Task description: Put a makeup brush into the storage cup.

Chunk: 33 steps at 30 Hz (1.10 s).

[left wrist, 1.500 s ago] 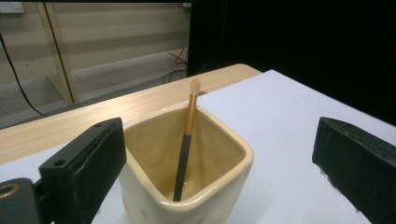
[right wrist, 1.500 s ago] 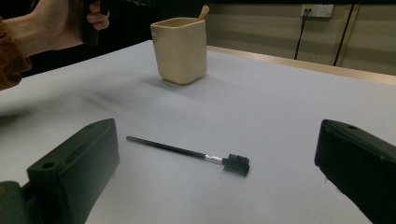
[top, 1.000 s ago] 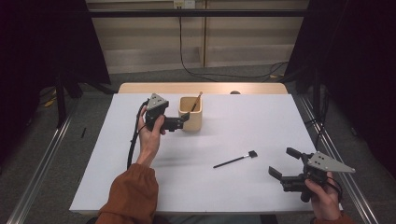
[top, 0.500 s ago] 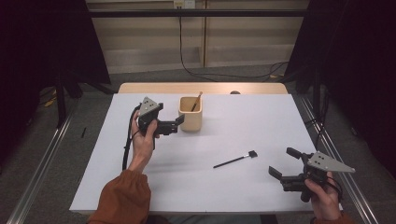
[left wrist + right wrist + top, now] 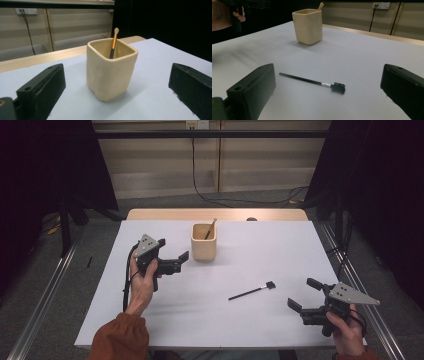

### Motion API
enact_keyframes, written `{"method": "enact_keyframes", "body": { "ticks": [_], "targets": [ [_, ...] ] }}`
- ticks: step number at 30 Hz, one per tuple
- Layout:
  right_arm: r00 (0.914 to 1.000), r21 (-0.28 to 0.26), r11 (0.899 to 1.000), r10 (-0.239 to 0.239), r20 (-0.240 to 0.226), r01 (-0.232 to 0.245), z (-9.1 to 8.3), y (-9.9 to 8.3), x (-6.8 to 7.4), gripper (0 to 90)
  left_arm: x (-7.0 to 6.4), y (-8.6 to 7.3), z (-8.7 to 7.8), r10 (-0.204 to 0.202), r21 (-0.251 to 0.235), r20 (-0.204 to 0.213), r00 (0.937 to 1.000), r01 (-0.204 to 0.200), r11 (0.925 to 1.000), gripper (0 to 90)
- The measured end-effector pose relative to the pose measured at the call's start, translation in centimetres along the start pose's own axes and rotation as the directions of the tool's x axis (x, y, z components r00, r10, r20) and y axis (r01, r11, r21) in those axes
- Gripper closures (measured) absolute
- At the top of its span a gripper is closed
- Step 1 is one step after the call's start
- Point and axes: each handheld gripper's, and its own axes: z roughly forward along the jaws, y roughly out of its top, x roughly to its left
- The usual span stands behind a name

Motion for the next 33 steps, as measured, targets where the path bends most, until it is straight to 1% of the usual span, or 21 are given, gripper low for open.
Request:
{"method": "enact_keyframes", "body": {
  "ticks": [2,4,6,9,10,11,12,13,15,16,17,18,19,22,23,24,25,26,30,31,33],
  "targets": [
    [1.0,0.0,1.0,0.0,0.001,0.0,0.0,0.0,0.0,0.0,0.0,-0.1,-0.3,-0.006,-0.002,0.0,1.0,0.006,1.0,1.1],
    [1.0,-0.001,1.0,0.0,0.0,0.0,0.0,0.0,0.0,0.0,0.0,-0.3,-0.6,-0.002,0.007,-0.016,0.9999,0.002,1.0,0.5],
    [1.0,-0.001,1.0,0.003,0.001,-0.003,0.0,0.0,0.0,0.0,0.0,-0.5,-1.0,-0.006,0.015,-0.03,0.9995,0.007,0.9999,1.1],
    [1.0,-0.002,1.0,0.001,0.0,-0.001,0.0,0.0,0.0,0.0,0.1,-0.9,-1.7,0.012,0.032,-0.056,0.9983,-0.01,0.9994,0.8],
    [1.0,-0.003,1.0,0.003,0.001,-0.003,0.0,0.0,0.0,0.0,0.2,-1.0,-1.9,0.003,0.032,-0.052,0.9987,-0.002,0.9995,2.0],
    [1.0,-0.002,1.0,0.004,0.001,-0.004,0.0,0.0,0.0,0.0,0.3,-1.1,-2.3,0.006,0.052,-0.039,0.9992,-0.004,0.9986,1.4],
    [1.0,-0.002,1.0,0.004,0.001,-0.004,0.0,0.0,0.0,0.0,0.3,-1.1,-2.3,0.006,0.052,-0.039,0.9992,-0.004,0.9986,1.5],
    [1.0,-0.001,1.0,0.003,0.0,-0.003,0.0,0.0,0.0,0.0,0.3,-1.1,-2.5,0.015,0.052,-0.039,0.9991,-0.013,0.9986,1.5],
    [1.0,-0.001,1.0,0.0,0.0,0.0,0.0,0.0,0.0,0.0,0.1,-1.1,-2.9,0.022,0.041,-0.046,0.9987,-0.02,0.9989,1.3],
    [1.0,-0.002,1.0,-0.002,-0.001,0.002,0.0,0.0,0.0,0.0,0.0,-1.2,-3.0,0.029,0.031,-0.065,0.9975,-0.027,0.9991,1.3],
    [1.0,-0.003,1.0,0.0,0.001,0.0,0.0,0.0,0.0,0.0,0.0,-1.3,-3.1,0.032,0.024,-0.068,0.9972,-0.031,0.9992,2.1],
    [1.0,-0.003,1.0,-0.001,0.001,0.001,0.0,0.0,0.0,0.0,-0.1,-1.5,-3.3,0.011,0.009,-0.072,0.9973,-0.011,0.9999,2.5],
    [1.0,-0.004,1.0,0.001,0.002,-0.001,0.0,0.0,0.0,0.0,-0.1,-1.7,-3.4,0.001,0.004,-0.073,0.9973,-0.001,1.0,1.9],
    [1.0,-0.006,1.0,0.004,0.002,-0.004,-0.1,0.0,0.0,0.0,-0.2,-2.2,-4.0,0.005,0.0,-0.089,0.9961,-0.005,1.0,1.9],
    [1.0,-0.004,1.0,0.003,0.0,-0.003,0.0,0.0,0.0,0.0,-0.2,-2.3,-4.3,0.003,-0.002,-0.086,0.9963,-0.003,1.0,2.1],
    [1.0,-0.004,1.0,0.003,0.0,-0.003,0.0,0.0,0.0,0.0,-0.2,-2.3,-4.3,0.003,-0.002,-0.086,0.9963,-0.003,1.0,2.1],
    [1.0,-0.003,1.0,0.003,0.001,-0.003,0.0,0.0,0.0,0.0,-0.3,-2.4,-4.5,0.009,-0.005,-0.088,0.9961,-0.009,0.9999,2.1],
    [1.0,-0.003,1.0,0.003,0.0,-0.003,0.0,0.0,0.0,0.0,-0.3,-2.5,-4.7,0.025,-0.003,-0.091,0.9956,-0.026,0.9997,2.1],
    [1.0,0.003,1.0,0.003,0.003,-0.003,0.0,0.0,0.0,0.0,-0.3,-3.1,-5.5,0.029,0.0,-0.086,0.9958,-0.029,0.9996,2.2],
    [1.0,0.003,1.0,0.003,0.0,-0.003,0.1,0.0,0.1,0.0,-0.2,-3.3,-5.7,0.032,0.0,-0.093,0.9951,-0.032,0.9995,2.2],
    [1.0,0.008,1.0,-0.001,-0.005,0.001,0.3,0.0,0.2,0.0,-0.2,-3.7,-6.0,0.007,-0.006,-0.096,0.9953,-0.008,0.9999,2.2]
  ]
}}
